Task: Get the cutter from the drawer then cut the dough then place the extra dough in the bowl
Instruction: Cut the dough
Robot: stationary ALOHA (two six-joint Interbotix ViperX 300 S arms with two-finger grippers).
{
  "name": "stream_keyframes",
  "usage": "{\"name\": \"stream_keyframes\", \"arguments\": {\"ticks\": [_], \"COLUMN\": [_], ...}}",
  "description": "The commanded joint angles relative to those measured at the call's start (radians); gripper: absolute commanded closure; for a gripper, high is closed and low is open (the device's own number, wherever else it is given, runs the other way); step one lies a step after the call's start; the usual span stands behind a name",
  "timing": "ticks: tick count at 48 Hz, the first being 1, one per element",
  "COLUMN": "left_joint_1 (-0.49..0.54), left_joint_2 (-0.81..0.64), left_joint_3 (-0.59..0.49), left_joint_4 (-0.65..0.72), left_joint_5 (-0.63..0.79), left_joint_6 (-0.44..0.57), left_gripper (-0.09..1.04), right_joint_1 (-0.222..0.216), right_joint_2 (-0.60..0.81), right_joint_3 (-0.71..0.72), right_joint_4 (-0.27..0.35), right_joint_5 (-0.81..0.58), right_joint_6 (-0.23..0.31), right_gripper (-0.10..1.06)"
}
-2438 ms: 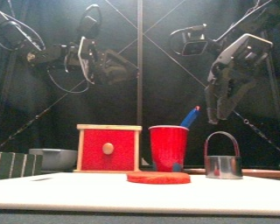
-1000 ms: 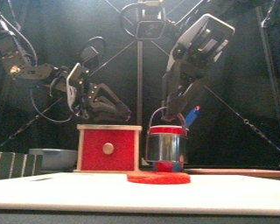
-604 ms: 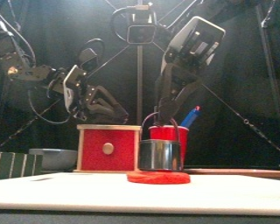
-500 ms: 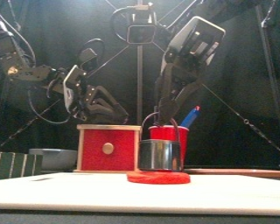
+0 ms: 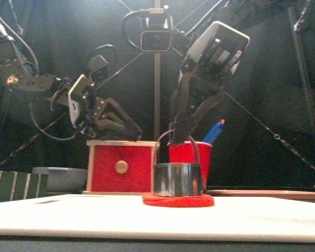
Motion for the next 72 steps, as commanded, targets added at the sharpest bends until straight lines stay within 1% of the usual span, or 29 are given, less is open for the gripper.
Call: {"name": "stream_keyframes", "arguments": {"ticks": [1,4,5,10,13,14,15,17,19,21,25,28,34,45,49,53,56,62,65,72], "left_joint_1": [-0.018,-0.051,-0.075,-0.175,-0.242,-0.261,-0.279,-0.318,-0.351,-0.391,-0.448,-0.462,-0.462,-0.46,-0.462,-0.462,-0.463,-0.472,-0.483,-0.488], "left_joint_2": [-0.018,-0.021,-0.021,-0.014,-0.006,-0.003,0.0,0.009,0.021,0.04,0.101,0.147,0.219,0.225,0.236,0.238,0.233,0.23,0.232,0.25], "left_joint_3": [-0.028,-0.038,-0.044,-0.074,-0.087,-0.089,-0.091,-0.089,-0.089,-0.092,-0.103,-0.12,-0.156,-0.163,-0.163,-0.169,-0.169,-0.169,-0.17,-0.193], "left_joint_4": [-0.021,-0.058,-0.086,-0.216,-0.341,-0.379,-0.42,-0.499,-0.569,-0.623,-0.627,-0.629,-0.661,-0.661,-0.655,-0.652,-0.653,-0.655,-0.663,-0.667], "left_joint_5": [-0.003,-0.011,-0.012,-0.017,-0.032,-0.041,-0.055,-0.094,-0.144,-0.215,-0.321,-0.337,-0.337,-0.334,-0.319,-0.282,-0.267,-0.262,-0.261,-0.25], "left_joint_6": [0.037,0.08,0.11,0.239,0.337,0.368,0.394,0.44,0.465,0.477,0.476,0.474,0.468,0.472,0.471,0.469,0.468,0.466,0.465,0.465], "left_gripper": [0.29,0.29,0.29,0.28,0.28,0.28,0.28,0.28,0.28,0.28,0.28,0.28,0.28,0.28,0.28,0.26,0.23,0.11,0.07,0.07], "right_joint_1": [-0.005,-0.011,-0.017,-0.038,-0.067,-0.078,-0.08,-0.089,-0.092,-0.095,-0.103,-0.104,-0.098,-0.097,-0.086,-0.069,-0.06,-0.055,-0.052,-0.051], "right_joint_2": [-0.069,-0.109,-0.126,-0.229,-0.281,-0.301,-0.311,-0.333,-0.354,-0.365,-0.362,-0.344,-0.268,-0.155,-0.11,-0.075,-0.058,-0.046,-0.046,-0.034], "right_joint_3": [0.014,0.063,0.084,0.213,0.301,0.342,0.362,0.42,0.483,0.537,0.621,0.669,0.699,0.695,0.681,0.646,0.623,0.607,0.607,0.595], "right_joint_4": [0.0,-0.003,0.0,-0.009,-0.035,-0.054,-0.064,-0.106,-0.152,-0.172,-0.164,-0.163,-0.164,-0.169,-0.166,-0.166,-0.169,-0.172,-0.172,-0.172], "right_joint_5": [-0.038,-0.067,-0.087,-0.267,-0.374,-0.42,-0.443,-0.515,-0.621,-0.741,-0.962,-1.046,-1.155,-1.299,-1.359,-1.362,-1.362,-1.365,-1.367,-1.368], "right_joint_6": [-0.003,-0.003,-0.003,-0.018,-0.025,-0.025,-0.025,-0.025,-0.012,-0.006,-0.006,-0.008,-0.008,-0.009,-0.008,-0.006,-0.006,-0.008,-0.006,-0.008], "right_gripper": [0.16,0.16,0.16,0.16,0.16,0.16,0.16,0.16,0.16,0.16,0.16,0.16,0.16,0.16,0.16,0.16,0.16,0.16,0.16,0.16]}}
